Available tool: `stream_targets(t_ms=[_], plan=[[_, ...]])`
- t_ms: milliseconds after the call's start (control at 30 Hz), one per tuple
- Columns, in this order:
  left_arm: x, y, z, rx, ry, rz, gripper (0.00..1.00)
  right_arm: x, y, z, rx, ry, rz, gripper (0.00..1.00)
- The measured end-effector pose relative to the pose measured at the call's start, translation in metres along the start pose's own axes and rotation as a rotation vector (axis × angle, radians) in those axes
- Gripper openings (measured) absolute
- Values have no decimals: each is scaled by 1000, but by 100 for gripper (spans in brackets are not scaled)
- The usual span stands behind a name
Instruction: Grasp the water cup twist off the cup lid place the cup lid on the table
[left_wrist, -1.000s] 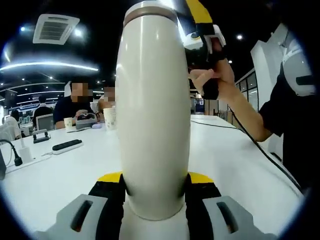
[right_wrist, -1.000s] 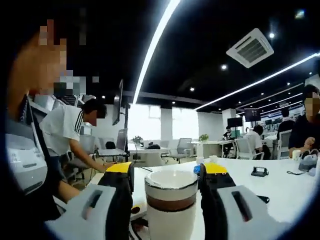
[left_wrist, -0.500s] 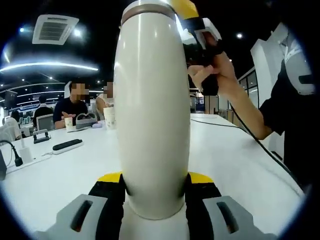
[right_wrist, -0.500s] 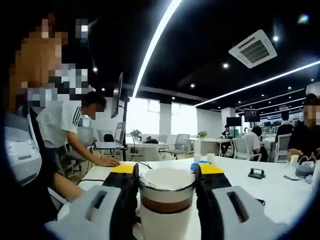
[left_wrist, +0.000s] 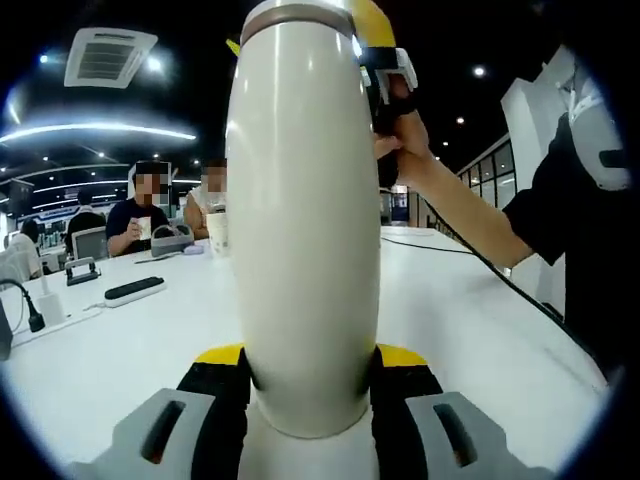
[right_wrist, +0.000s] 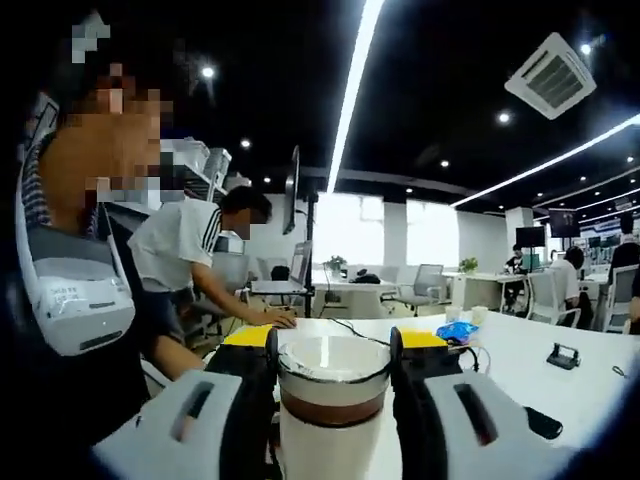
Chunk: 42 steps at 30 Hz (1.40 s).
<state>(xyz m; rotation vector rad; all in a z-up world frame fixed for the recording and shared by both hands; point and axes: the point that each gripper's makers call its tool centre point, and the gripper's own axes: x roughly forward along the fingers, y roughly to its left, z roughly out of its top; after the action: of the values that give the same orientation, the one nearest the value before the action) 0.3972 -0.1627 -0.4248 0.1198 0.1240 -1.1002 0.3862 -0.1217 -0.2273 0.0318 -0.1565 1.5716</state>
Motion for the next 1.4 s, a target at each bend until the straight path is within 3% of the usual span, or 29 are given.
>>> stream_targets(t_ms=[300,833,967,1067,1100,1200,1267,1333,1400], plan=[[0,0,0,4,1,0,49,-3,3,0,33,-14,230,47],[1,-1,-1,8,4,0,49,-6,9,2,53,-80,345,47],[1,-1,-1,7,5,0,49,-3,4,1,79,-68,255,50],[1,-1,-1,12,5,1,49,-2,-10,-3,68,-40,68,67],[1,-1,-1,12,6,1,49,-4,-9,-1,69,-49,39,70],[1,-1,-1,13,6,1,49,-9,-8,5,71,-76,-49,68],[1,-1,-2,12,6,1,49,-15,-7,7,31,-73,-145,68],[1,-1,-2,13,7,1,49,-22,-14,8,14,-48,-294,68],[1,-1,-2,14,7,2,49,-23,-6,15,-17,-52,-337,67]])
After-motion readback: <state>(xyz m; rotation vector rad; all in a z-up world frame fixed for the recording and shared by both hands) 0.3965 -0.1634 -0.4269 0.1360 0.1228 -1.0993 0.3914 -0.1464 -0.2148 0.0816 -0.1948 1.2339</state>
